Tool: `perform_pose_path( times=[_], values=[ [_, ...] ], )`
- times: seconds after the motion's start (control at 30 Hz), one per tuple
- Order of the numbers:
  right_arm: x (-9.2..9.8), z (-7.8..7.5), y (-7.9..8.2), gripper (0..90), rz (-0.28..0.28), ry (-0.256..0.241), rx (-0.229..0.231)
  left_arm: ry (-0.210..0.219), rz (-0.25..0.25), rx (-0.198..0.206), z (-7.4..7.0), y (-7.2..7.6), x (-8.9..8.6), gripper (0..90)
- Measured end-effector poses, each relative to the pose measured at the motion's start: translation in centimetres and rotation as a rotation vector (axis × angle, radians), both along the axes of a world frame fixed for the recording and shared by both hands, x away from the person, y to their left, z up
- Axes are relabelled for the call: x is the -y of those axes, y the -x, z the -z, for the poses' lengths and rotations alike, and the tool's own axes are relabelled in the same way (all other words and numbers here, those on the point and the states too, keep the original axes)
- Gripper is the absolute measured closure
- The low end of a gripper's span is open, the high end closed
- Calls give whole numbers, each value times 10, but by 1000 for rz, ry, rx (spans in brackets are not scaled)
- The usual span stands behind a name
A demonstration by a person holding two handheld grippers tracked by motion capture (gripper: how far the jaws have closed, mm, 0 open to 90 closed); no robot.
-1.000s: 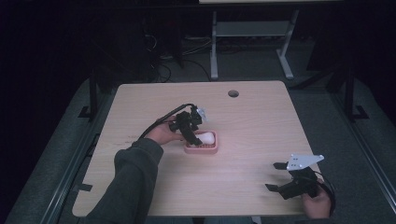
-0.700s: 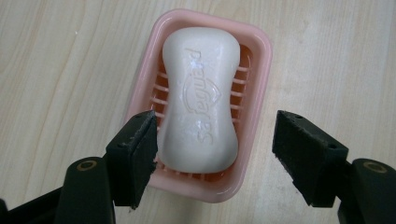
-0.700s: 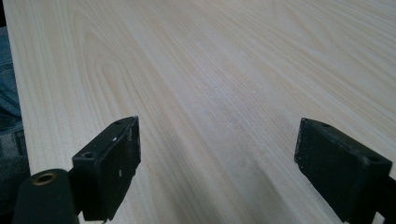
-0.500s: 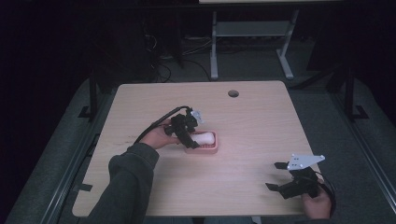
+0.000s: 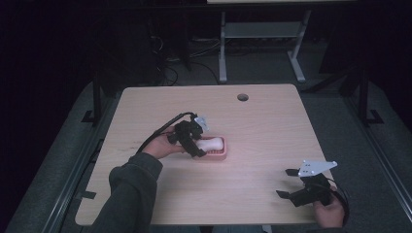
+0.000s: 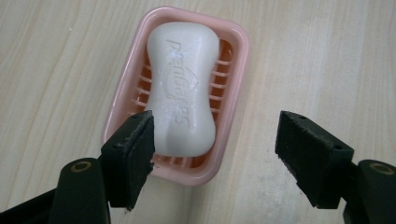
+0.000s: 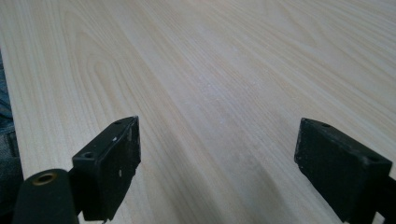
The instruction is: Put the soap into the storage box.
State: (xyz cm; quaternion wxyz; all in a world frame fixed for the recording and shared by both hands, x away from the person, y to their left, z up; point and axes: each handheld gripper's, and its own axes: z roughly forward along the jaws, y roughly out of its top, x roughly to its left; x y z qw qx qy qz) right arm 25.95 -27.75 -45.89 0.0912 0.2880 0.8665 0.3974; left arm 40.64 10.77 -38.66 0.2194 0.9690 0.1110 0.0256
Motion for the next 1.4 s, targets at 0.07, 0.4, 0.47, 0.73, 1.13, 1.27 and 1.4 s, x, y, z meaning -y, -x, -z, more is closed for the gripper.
perform_pose_path(
  times=[0.07, 0.4, 0.47, 0.73, 1.13, 1.27, 1.4],
  values=[
    [0, 0, 0, 142, 0, 0, 0, 0, 3, 6, 0, 2, -1, 280],
    [0, 0, 0, 142, 1, -7, -1, 4, -17, 17, 0, 9, -9, 271],
    [0, -1, 1, 142, 4, -12, -2, 21, -19, 21, -1, 11, -11, 272],
    [-1, -2, 2, 142, 8, -9, -1, 36, -31, 15, 4, 18, -20, 271],
    [-1, -1, 1, 142, 14, -9, -10, 44, -27, 30, 3, 29, -26, 269],
    [-1, -1, 2, 142, 12, -8, -7, 49, -36, 30, 5, 33, -29, 269],
    [-1, 0, 1, 141, 9, -8, -11, 44, -41, 25, 9, 37, -34, 280]
  ],
)
